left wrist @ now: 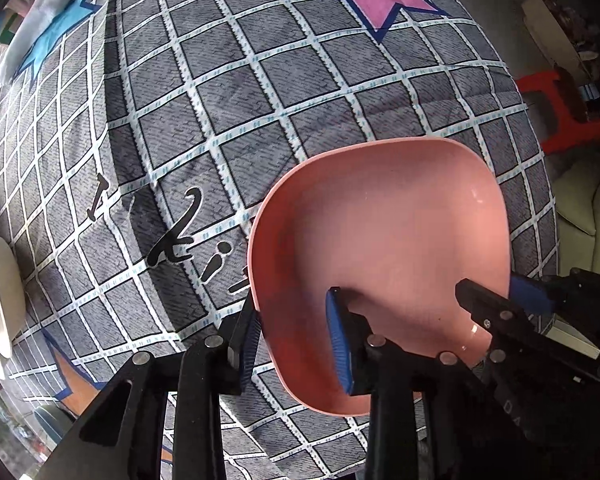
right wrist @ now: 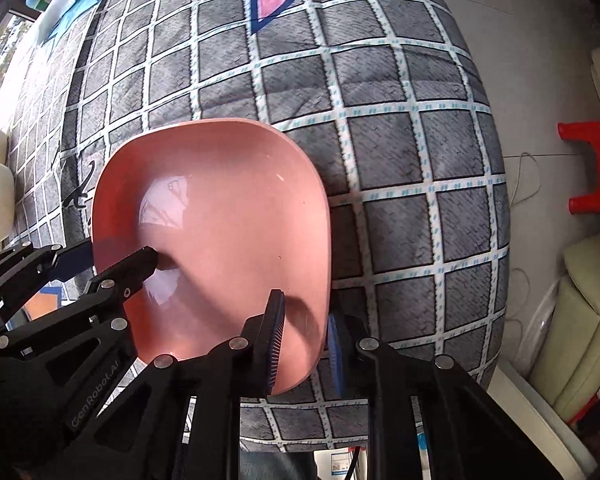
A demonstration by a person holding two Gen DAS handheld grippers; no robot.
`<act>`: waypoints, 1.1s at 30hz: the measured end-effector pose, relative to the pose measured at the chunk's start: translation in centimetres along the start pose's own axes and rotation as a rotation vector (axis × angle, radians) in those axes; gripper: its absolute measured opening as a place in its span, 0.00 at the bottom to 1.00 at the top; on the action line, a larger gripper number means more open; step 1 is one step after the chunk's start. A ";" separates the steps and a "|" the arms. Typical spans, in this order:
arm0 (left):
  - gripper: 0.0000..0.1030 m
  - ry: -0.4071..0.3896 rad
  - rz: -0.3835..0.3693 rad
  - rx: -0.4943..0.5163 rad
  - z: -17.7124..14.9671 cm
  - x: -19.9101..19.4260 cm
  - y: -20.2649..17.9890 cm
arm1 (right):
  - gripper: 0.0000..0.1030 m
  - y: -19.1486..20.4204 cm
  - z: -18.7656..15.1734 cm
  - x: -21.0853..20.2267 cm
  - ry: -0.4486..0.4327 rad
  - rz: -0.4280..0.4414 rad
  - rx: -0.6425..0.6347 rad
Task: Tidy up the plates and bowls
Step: 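Carry the pink plate onto the blue plate and open both grippers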
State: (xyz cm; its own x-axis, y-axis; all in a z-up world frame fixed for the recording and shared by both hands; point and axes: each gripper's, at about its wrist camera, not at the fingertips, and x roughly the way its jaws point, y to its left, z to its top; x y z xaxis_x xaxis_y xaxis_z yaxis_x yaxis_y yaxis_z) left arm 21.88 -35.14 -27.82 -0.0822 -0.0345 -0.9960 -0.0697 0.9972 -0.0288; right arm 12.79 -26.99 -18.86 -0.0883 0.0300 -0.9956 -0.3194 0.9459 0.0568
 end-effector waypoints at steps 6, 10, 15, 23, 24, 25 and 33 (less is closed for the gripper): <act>0.34 0.021 0.035 -0.080 -3.0 0.4 2.7 | 0.22 7.2 -2.4 1.3 0.053 0.016 -0.106; 0.34 0.026 0.050 -0.150 -4.9 0.5 4.6 | 0.22 12.4 -3.7 2.1 0.082 0.025 -0.188; 0.34 0.038 0.044 -0.228 -6.4 0.9 5.8 | 0.22 18.0 -4.7 2.8 0.105 0.026 -0.273; 0.34 0.020 0.028 -0.299 -7.4 0.2 5.1 | 0.22 24.3 -6.1 3.1 0.146 0.025 -0.339; 0.34 0.014 0.030 -0.305 -7.7 0.4 5.9 | 0.22 25.4 -6.2 3.1 0.145 0.020 -0.349; 0.34 0.010 0.032 -0.311 -8.3 0.2 6.8 | 0.22 26.2 -6.4 2.9 0.143 0.018 -0.358; 0.35 -0.021 0.011 -0.406 -12.0 -1.0 14.7 | 0.22 34.0 -6.4 0.1 0.131 0.031 -0.434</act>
State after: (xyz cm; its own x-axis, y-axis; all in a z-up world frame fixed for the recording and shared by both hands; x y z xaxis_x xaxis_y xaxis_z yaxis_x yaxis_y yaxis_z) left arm 9.01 -21.25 -26.21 -0.0652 -0.0189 -0.9977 -0.4561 0.8898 0.0129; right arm -4.13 3.14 -16.57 -0.2137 -0.0114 -0.9768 -0.6783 0.7213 0.1400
